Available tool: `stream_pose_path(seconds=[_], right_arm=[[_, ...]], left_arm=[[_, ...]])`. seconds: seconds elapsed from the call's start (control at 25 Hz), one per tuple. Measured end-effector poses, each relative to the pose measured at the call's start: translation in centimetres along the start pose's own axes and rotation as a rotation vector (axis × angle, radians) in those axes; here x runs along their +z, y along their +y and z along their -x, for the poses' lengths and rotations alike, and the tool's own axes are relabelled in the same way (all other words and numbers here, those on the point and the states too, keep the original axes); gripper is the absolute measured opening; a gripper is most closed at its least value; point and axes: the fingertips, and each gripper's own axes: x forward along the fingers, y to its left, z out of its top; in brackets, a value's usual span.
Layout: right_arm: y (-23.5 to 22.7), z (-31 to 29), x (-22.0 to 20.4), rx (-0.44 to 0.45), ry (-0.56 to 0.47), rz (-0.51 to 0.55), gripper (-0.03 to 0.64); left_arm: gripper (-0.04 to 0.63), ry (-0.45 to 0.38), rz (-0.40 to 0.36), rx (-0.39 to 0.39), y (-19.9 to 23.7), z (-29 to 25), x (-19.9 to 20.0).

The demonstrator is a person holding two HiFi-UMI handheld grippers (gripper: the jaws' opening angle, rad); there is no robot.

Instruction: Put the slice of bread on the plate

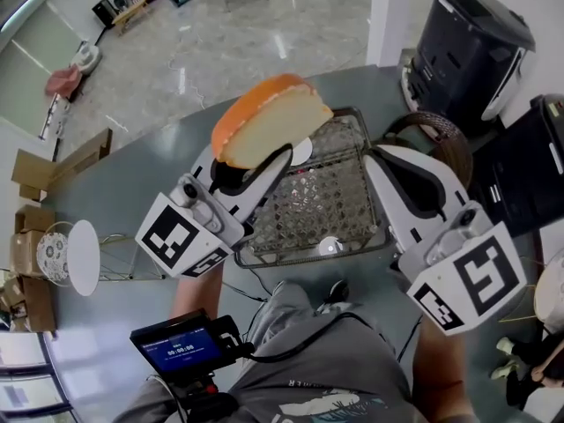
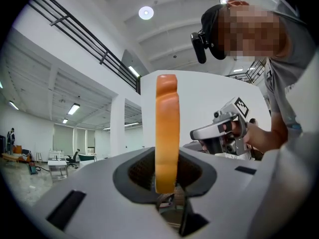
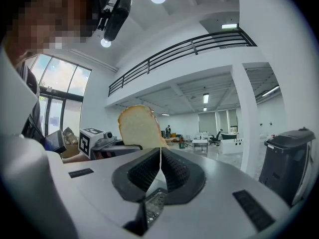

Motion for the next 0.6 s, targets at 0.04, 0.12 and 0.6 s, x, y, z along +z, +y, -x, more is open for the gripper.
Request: stream_pose_path(seconds=[0.04, 0.12, 0.6], right_arm=[[-0.1, -0.1, -0.1, 0.005, 0.001, -0.005, 0.009], [-0.4, -0.4, -0.5, 0.015, 0.006, -0.016, 0.009], [-1.7, -5.3, -2.8, 0.005, 0.076, -0.034, 0.009]], left_arm=[[0.091, 0.006, 0.0, 0.007, 0.0, 0.0, -0.1], [0.091, 0.02, 0.001, 0.018, 0.2, 0.0, -0.5], [0.091, 0.033, 0.044, 0.031, 5.2, -0.5, -4.1]])
